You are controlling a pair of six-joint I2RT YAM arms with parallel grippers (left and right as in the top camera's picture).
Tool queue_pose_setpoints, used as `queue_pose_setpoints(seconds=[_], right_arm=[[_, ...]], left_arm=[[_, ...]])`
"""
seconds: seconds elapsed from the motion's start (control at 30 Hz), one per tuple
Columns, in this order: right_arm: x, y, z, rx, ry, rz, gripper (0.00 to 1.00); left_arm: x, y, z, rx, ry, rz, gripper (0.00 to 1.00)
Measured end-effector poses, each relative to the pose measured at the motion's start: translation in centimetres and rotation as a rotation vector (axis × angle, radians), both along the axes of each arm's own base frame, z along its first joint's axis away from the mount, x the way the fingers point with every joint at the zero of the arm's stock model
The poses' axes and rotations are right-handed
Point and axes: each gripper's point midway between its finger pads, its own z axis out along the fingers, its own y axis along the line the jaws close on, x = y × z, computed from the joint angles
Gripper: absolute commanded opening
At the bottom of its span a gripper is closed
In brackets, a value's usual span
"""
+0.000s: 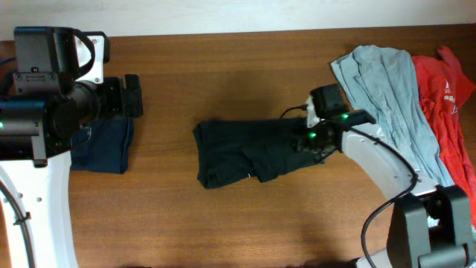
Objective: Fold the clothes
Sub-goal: 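Release the fold with the right gripper and lower the left gripper onto the bundle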
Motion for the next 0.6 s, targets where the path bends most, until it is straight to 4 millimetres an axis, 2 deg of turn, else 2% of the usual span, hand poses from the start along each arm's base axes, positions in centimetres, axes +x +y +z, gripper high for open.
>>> queue_pose_setpoints(seconds=[0.2, 0.3, 0.37, 0.43, 0.5, 0.57, 0.6], right_arm=[[-0.1, -2.4, -0.2, -0.008, 0.031, -0.077, 0.59], [-0.3, -2.5, -0.3, -0.009, 0.038, -0.079, 0.59], [-0.4, -2.5, -0.3, -0.01, 0.041, -0.079, 0.59], [-0.4, -2.5, -0.3, -0.01, 0.041, -0.08, 0.6], [-0.4, -2.5, -0.3, -0.01, 0.043, -0.079, 0.6], [-0.4, -2.5, -0.3, -0.011, 0.044, -0.079, 0.63], [-0.5, -2.5, -0.3, -0.014, 0.046, -0.08, 0.64]], left_arm=[[0.6, -0.4, 0.5, -0.016, -0.031, -0.012, 0.99], [1.7, -1.2, 1.6, -0.054, -0.096, -0.041, 0.99], [1.9, -1.6, 1.4, -0.074, -0.091, -0.058, 0.99], [2.1, -2.0, -0.1, -0.089, -0.044, -0.069, 0.99], [2.8, -2.4, -3.5, -0.113, 0.05, -0.078, 0.99], [3.6, -3.1, -8.4, -0.147, 0.182, -0.09, 0.99], [4.1, -3.7, -12.2, -0.183, 0.283, -0.1, 0.99]])
